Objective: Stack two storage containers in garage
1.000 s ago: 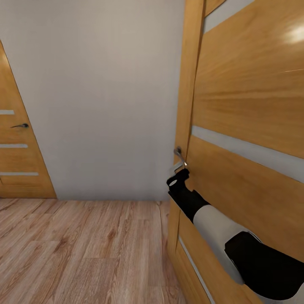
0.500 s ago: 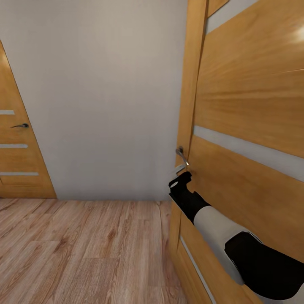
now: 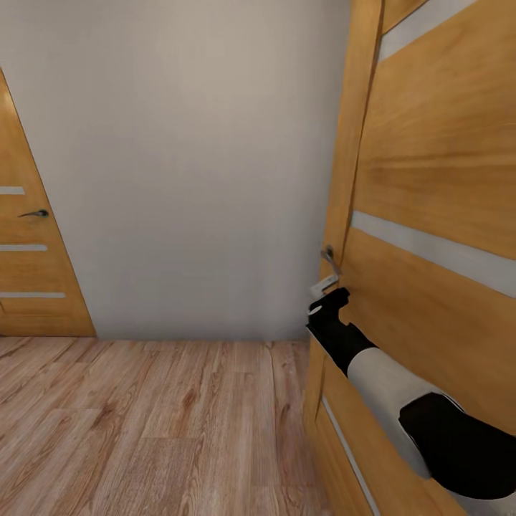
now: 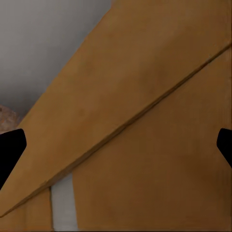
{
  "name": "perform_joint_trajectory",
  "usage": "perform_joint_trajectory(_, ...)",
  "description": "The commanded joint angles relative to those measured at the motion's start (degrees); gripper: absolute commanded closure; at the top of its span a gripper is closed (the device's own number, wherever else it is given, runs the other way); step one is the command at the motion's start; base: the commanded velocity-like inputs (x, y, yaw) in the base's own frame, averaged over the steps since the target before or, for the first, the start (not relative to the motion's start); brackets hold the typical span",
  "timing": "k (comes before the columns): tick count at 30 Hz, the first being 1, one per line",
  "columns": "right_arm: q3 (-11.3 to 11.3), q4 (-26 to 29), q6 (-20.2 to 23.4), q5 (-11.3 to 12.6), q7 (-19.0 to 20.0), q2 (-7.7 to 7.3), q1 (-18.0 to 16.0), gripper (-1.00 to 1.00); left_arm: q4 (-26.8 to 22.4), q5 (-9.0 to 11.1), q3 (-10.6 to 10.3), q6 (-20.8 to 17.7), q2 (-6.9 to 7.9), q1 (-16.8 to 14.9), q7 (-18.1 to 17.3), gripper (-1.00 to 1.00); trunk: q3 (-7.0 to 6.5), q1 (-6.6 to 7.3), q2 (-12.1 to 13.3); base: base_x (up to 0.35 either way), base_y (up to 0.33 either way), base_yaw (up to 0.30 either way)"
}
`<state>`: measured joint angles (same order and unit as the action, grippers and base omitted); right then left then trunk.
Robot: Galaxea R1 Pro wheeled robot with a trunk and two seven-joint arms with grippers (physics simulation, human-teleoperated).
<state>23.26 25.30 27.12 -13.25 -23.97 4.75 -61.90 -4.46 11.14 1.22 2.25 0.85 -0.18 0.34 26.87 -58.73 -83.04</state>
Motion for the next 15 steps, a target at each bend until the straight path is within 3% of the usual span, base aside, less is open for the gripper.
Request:
perform_joint_trajectory(1, -0.23, 0.19, 0.92, -1.2, -0.28, -2.89, -0.06, -1.0, -0.02, 0.28, 0.1, 0.12, -0.02, 0.0, 0.03, -1.0, 0.06, 0.0, -0.03, 0.0, 0.0, 0.0)
perform_joint_trajectory(7, -3.93, 0.96, 0.81, -1.09, 0.03, -7.69, -0.06, -1.0, -0.02, 0.28, 0.1, 0.12, 0.03, 0.0, 0.03, -1.0, 0.06, 0.0, -0.03, 0.0, 0.0, 0.0)
perform_joint_trajectory(15, -5.75, 1.0, 0.76, -1.03, 0.28, -10.87, -0.06, -1.0, -0.01, 0.28, 0.1, 0.12, 0.03, 0.0, 0.03, -1.0, 0.06, 0.0, -0.03, 0.0, 0.0, 0.0)
